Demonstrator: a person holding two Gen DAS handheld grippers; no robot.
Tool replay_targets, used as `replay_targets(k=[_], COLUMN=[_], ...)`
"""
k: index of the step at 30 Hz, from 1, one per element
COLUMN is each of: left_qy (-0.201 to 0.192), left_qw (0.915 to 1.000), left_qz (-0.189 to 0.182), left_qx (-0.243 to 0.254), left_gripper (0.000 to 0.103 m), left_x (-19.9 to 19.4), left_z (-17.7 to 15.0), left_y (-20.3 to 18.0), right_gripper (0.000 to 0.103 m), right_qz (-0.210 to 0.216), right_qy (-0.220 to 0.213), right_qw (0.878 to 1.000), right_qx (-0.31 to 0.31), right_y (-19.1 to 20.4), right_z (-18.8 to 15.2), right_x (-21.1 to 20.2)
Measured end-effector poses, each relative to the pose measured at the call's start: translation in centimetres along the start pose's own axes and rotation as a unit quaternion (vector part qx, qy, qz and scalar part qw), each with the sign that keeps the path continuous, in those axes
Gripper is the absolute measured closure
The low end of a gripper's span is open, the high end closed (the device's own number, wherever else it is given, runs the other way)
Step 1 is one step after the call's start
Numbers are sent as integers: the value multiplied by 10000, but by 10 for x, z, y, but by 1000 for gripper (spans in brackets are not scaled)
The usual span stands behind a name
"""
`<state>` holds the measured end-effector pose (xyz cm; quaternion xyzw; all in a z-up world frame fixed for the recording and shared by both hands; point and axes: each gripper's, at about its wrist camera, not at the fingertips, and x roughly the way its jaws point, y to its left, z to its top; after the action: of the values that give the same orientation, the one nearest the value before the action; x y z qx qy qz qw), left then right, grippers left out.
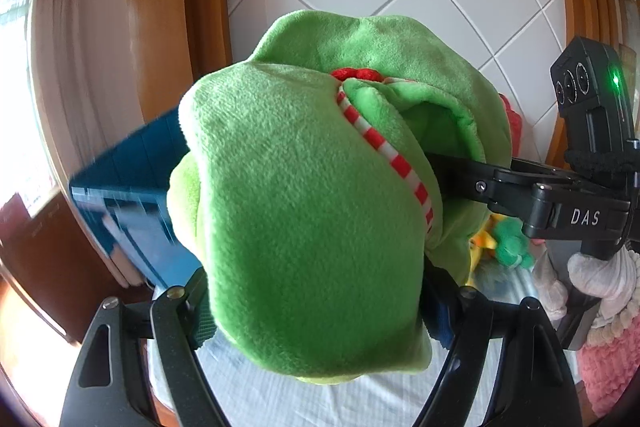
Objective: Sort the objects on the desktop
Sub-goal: 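Lift and carry the green dinosaur toy with both tools over the blue crate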
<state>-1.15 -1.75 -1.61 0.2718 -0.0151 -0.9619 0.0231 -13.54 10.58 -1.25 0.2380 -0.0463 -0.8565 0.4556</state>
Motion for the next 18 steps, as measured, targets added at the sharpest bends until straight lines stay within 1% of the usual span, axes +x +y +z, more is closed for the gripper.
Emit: replay_targets(k=[3,8,14,18], left_qy=[-33,-142,-98,71], left_qw=[10000,9998,9999,9999], left_qz=[-3,74,96,74], left_qx=[82,67,-61,-101], left_gripper=[22,22,20,20], left_x=[19,37,60,84], left_z=[26,60,91,104], left_y=[34,79,130,162], right_gripper=[15,15,15,15], right_qz=[2,69,162,141], right_qy=[-111,-181,-24,147], right_qw=[9999,9998,9998,9998], right_qx=[16,-61,-81,26], right_y=[3,10,21,23], right_z=[19,60,103,119], right_x=[22,65,117,157])
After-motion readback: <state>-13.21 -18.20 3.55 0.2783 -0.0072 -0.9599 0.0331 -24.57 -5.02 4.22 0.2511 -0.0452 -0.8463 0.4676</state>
